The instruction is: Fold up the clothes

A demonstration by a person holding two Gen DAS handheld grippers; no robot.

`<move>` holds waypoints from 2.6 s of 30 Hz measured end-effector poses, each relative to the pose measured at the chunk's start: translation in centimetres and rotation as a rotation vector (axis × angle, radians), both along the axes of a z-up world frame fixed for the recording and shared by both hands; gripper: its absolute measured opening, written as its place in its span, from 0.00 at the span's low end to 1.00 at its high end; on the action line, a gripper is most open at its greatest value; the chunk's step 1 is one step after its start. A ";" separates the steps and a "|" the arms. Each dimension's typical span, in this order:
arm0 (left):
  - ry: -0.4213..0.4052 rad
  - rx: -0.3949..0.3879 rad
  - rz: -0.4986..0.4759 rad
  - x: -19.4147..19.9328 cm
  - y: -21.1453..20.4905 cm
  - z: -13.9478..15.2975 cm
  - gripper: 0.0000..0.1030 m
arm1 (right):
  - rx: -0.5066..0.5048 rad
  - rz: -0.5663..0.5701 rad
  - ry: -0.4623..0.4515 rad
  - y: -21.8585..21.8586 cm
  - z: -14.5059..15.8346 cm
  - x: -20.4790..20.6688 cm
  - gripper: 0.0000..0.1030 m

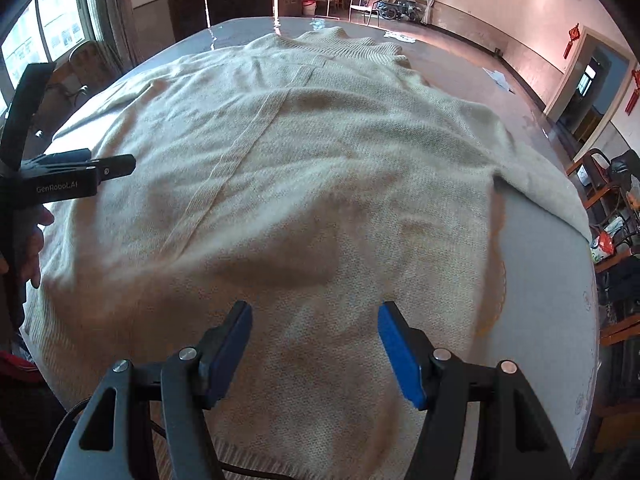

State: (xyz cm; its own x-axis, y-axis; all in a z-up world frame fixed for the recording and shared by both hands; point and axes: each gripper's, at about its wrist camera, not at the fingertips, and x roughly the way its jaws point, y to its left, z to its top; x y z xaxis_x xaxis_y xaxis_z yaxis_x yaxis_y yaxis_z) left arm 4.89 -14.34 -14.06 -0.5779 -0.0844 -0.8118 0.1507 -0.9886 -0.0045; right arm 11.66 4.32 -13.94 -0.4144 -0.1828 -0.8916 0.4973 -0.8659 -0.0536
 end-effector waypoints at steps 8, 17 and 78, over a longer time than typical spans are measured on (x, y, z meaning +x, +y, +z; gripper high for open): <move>0.012 0.000 -0.039 0.7 0.5 -1.4 1.00 | -0.039 -0.034 -0.018 0.6 -1.3 0.8 0.65; 0.019 0.006 -0.089 2.2 -1.6 -1.6 1.00 | -0.021 0.021 -0.039 3.0 -1.2 1.5 0.67; -0.013 -0.101 0.169 -14.2 -1.1 5.2 1.00 | 0.033 -0.083 0.008 -5.8 4.0 -21.6 0.68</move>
State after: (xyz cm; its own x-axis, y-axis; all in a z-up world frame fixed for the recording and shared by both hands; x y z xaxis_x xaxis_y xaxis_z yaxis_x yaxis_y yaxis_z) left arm -9.33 -15.43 -8.84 -0.5381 -0.2612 -0.8014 0.3144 -0.9444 0.0967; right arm -9.93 -1.48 -9.93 -0.4339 -0.1183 -0.8932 0.4236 -0.9017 -0.0864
